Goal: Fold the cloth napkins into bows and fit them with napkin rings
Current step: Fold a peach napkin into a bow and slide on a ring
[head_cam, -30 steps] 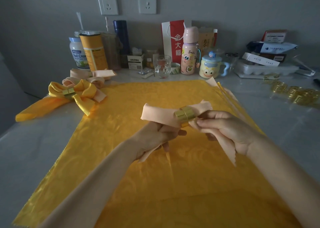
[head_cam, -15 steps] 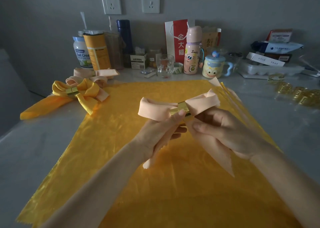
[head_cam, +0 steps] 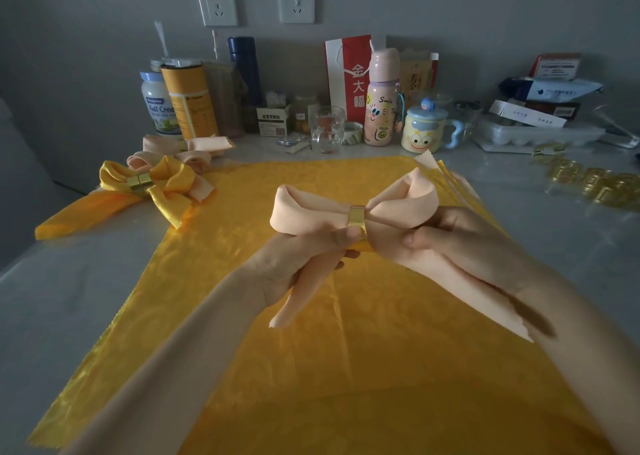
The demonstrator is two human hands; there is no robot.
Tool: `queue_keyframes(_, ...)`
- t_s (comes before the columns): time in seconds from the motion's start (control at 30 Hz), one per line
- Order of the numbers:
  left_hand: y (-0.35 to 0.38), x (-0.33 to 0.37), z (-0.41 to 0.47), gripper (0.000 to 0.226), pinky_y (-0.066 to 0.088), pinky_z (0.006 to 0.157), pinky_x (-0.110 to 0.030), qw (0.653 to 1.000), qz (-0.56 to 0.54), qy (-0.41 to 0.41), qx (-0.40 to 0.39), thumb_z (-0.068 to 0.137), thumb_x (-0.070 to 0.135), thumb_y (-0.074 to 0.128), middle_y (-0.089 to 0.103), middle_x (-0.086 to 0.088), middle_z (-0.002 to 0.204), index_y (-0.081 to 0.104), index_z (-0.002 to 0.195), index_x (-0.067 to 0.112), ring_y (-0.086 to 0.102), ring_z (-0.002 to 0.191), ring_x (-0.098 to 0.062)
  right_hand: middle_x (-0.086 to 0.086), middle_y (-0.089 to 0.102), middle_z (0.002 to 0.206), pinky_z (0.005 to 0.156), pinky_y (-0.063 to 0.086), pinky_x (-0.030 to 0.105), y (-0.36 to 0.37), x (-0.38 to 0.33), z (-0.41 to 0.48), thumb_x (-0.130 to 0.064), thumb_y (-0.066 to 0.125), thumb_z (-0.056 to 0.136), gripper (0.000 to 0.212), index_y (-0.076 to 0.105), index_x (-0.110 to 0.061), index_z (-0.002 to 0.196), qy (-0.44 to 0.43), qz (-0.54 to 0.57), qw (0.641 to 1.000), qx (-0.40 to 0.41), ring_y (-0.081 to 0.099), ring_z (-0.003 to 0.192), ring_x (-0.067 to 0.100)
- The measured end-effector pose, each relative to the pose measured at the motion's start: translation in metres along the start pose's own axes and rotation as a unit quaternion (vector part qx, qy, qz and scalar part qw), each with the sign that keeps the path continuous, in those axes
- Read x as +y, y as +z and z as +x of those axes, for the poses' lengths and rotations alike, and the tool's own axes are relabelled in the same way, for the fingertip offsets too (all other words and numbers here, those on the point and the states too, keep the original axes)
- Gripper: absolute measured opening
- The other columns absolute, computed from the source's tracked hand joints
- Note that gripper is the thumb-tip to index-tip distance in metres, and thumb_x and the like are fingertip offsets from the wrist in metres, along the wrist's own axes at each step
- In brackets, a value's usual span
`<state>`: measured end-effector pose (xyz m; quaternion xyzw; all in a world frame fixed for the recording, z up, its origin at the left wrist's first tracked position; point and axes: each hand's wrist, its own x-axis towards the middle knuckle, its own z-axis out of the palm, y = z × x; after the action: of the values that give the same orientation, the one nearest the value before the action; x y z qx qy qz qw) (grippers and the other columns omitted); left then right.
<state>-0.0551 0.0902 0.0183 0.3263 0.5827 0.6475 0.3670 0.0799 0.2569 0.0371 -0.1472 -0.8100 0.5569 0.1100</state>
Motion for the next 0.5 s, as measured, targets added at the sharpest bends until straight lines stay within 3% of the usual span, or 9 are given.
queue_keyframes(0.07, -0.002, 0.004, -0.003, 0.018, 0.051, 0.058, -0.02, 1.0, 0.021, 0.008, -0.013, 0.064, 0.023, 0.073, 0.072, 0.001, 0.079, 0.072, 0.082, 0.021, 0.068, 0.073, -0.011, -0.004, 0.072, 0.078, 0.06, 0.048, 0.012, -0.006, 0.0, -0.002, -0.008, 0.066, 0.08, 0.017, 0.069, -0.014, 0.096, 0.014, 0.034, 0.999, -0.037, 0.066, 0.071, 0.004)
queue_keyframes(0.13, -0.002, 0.008, -0.005, 0.018, 0.047, 0.051, -0.015, 0.999, 0.037, 0.001, -0.027, 0.067, 0.021, 0.075, 0.071, 0.003, 0.073, 0.069, 0.084, 0.018, 0.067, 0.065, -0.006, 0.006, 0.071, 0.103, 0.08, 0.052, 0.023, -0.015, 0.003, -0.003, -0.017, 0.077, 0.072, 0.042, 0.065, -0.015, 0.112, 0.021, 0.041, 0.993, -0.111, 0.067, 0.096, 0.015)
queue_keyframes(0.2, 0.001, 0.008, -0.006, 0.02, 0.045, 0.049, -0.013, 0.998, 0.055, -0.006, -0.04, 0.07, 0.021, 0.076, 0.07, 0.006, 0.068, 0.067, 0.087, 0.015, 0.065, 0.061, -0.003, 0.006, 0.065, 0.12, 0.094, 0.049, 0.031, -0.018, 0.008, -0.003, -0.026, 0.078, 0.068, 0.062, 0.057, -0.019, 0.125, 0.011, 0.022, 0.987, -0.161, 0.06, 0.114, 0.018)
queue_keyframes(0.23, 0.002, 0.007, -0.005, 0.017, 0.044, 0.048, -0.012, 0.997, 0.061, -0.006, -0.042, 0.072, 0.022, 0.07, 0.069, 0.008, 0.066, 0.066, 0.087, 0.015, 0.063, 0.059, -0.001, 0.002, 0.063, 0.122, 0.096, 0.048, 0.029, -0.017, 0.01, -0.002, -0.029, 0.079, 0.066, 0.067, 0.054, -0.021, 0.128, 0.01, 0.023, 0.985, -0.172, 0.057, 0.117, 0.015)
queue_keyframes(0.3, 0.004, 0.006, -0.004, 0.006, 0.041, 0.045, -0.01, 0.997, 0.072, -0.01, -0.033, 0.079, 0.019, 0.064, 0.066, 0.011, 0.06, 0.064, 0.084, 0.016, 0.06, 0.052, 0.001, -0.003, 0.065, 0.12, 0.091, 0.048, 0.021, -0.008, 0.01, -0.001, -0.039, 0.083, 0.063, 0.07, 0.055, -0.025, 0.125, 0.01, 0.068, 0.983, -0.172, 0.058, 0.116, 0.01)
queue_keyframes(0.37, 0.006, 0.004, -0.003, 0.007, 0.039, 0.043, -0.01, 0.996, 0.089, -0.005, -0.015, 0.08, 0.021, 0.065, 0.062, 0.012, 0.055, 0.063, 0.082, 0.015, 0.056, 0.048, 0.001, 0.002, 0.069, 0.108, 0.082, 0.052, 0.025, 0.004, 0.009, 0.0, -0.049, 0.078, 0.062, 0.059, 0.062, -0.027, 0.114, 0.001, 0.112, 0.986, -0.123, 0.064, 0.104, 0.014)
queue_keyframes(0.5, 0.008, -0.005, 0.0, 0.019, 0.035, 0.044, -0.014, 0.995, 0.101, 0.007, -0.004, 0.068, 0.034, 0.07, 0.049, 0.01, 0.052, 0.064, 0.077, 0.019, 0.042, 0.047, -0.002, 0.01, 0.071, 0.089, 0.073, 0.053, 0.033, 0.026, 0.012, 0.002, -0.031, 0.072, 0.068, 0.037, 0.068, -0.011, 0.099, -0.004, 0.151, 0.989, 0.004, 0.067, 0.085, 0.022)
